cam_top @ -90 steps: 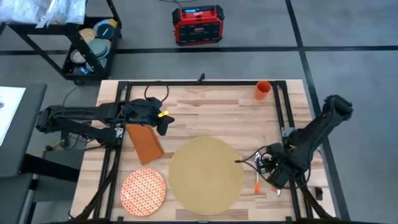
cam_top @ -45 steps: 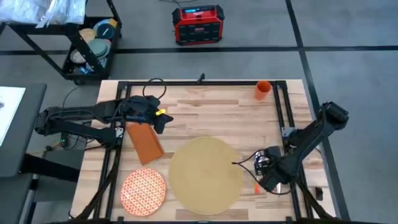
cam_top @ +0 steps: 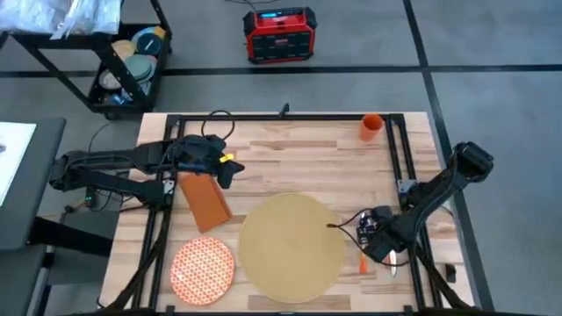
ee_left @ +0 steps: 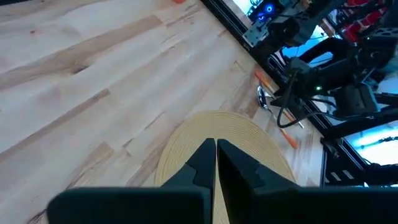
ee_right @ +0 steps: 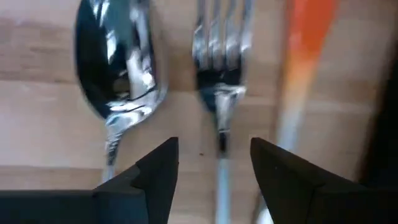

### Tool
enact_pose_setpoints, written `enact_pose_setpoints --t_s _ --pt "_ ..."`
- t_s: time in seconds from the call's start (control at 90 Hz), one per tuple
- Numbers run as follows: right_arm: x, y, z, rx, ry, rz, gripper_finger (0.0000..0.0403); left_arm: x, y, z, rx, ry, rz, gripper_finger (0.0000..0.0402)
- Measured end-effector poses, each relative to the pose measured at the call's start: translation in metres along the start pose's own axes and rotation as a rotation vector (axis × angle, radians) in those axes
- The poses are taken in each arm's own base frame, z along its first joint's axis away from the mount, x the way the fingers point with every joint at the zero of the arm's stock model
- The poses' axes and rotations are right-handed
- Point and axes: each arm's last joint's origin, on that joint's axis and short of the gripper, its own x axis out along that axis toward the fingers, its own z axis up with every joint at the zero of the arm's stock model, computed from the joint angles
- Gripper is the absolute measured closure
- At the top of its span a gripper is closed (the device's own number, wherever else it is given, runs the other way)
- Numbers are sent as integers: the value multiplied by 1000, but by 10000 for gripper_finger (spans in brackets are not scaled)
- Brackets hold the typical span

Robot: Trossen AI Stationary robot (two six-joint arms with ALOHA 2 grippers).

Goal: Set table place
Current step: Put the fork on the orange table napkin

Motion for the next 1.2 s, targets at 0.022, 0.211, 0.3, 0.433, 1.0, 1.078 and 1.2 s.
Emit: enact_pose_setpoints --t_s 0.022,0.211,0.3,0.433,1.0,1.078,1.2 --pt "2 -1 0 0 1 1 215 0 0 0 0 0 0 402" --pt "6 -2 4 12 11 -19 222 0 0 0 -2 0 0 402" --pt "6 -1 5 12 23 -33 251 0 0 0 -2 1 1 402" --pt "6 -2 7 18 32 -64 322 0 0 0 -3 0 0 402" --pt "-6 1 4 13 20 -112 402 0 0 0 -6 0 1 402" --pt "-10 2 2 6 25 -105 402 0 0 0 -4 2 2 402" --pt "-17 7 -2 6 42 -82 402 0 1 -1 -3 6 6 402"
